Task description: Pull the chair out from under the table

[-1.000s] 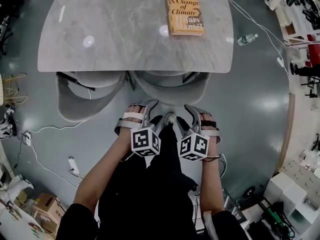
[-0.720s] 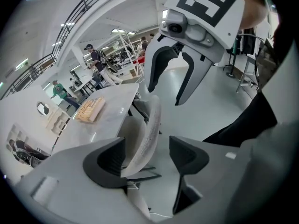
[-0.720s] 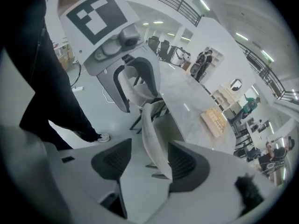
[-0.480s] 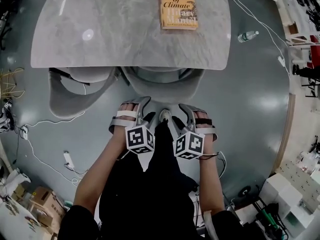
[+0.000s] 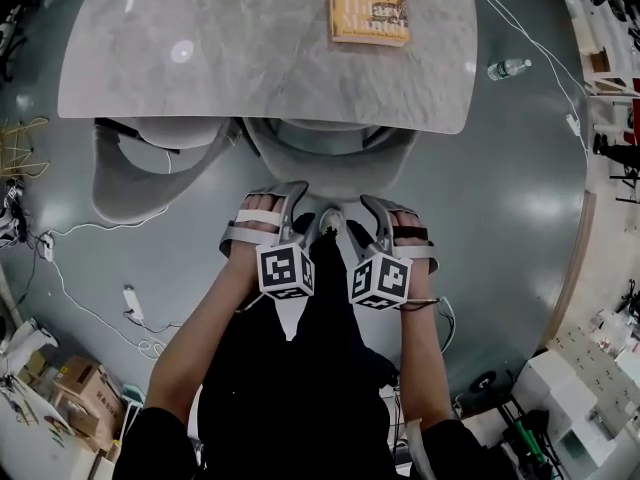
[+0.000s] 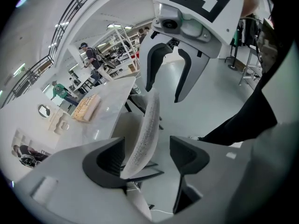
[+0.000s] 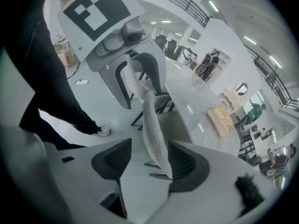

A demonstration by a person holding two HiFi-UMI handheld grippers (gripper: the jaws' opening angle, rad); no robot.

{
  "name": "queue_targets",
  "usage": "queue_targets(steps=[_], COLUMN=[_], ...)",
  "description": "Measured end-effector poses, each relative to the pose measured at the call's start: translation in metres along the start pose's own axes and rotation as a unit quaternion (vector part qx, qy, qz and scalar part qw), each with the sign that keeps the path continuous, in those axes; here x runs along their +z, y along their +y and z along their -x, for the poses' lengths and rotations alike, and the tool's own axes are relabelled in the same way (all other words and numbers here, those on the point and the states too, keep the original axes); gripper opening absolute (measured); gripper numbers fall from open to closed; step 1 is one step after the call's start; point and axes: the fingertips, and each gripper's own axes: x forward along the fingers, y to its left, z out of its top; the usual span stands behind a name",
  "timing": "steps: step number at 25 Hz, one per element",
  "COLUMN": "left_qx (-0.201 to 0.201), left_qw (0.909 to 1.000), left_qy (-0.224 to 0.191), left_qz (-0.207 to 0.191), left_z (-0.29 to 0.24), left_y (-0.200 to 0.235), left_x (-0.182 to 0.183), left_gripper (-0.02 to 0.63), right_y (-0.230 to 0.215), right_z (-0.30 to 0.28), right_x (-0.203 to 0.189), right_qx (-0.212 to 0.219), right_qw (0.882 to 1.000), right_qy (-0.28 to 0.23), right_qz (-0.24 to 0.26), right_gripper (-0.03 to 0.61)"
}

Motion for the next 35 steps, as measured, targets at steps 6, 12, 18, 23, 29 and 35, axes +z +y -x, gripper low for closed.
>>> queue_targets(steps=[6,12,18,23,29,35], left_qx=[0.002,0.000,0.000,0.003,-0.014,-0.021], left_qw=[1.0000,0.9999,0.9996,0.9995,0.9993,0.9987], left_qy=[0.005,0.012,0.019,0.019,0.023,0.018], left_qz=[-0.001,-0.012,-0.020,-0.025,-0.027,-0.042], left_z=[-0.008,-0.020,-0.033,-0.042,-0.046,-0.049], left_y=[0.004,0.004,0.006,0.010,0.010,0.006], left_x=[-0.001,-0.004,-0.010,-0.013,-0.012,-0.012], left_gripper=[0.311,0.310,0.305,0.268,0.230,0.190], right_y=[-0.005,-0.008,-0.009,-0.012,-0.010,-0.011], right_z=[-0.011,-0.022,-0.038,-0.051,-0.065,-0.074], right_x=[-0.003,-0.003,-0.008,-0.011,-0.017,-0.018], right_qx=[0.002,0.007,0.011,0.019,0.033,0.038], right_qw=[1.000,1.000,1.000,0.999,0.999,0.998], right_qy=[-0.003,-0.003,0.006,0.013,0.023,0.029], right_qz=[0.007,0.017,0.026,0.029,0.036,0.046], right_gripper=[0.245,0.247,0.245,0.245,0.245,0.245])
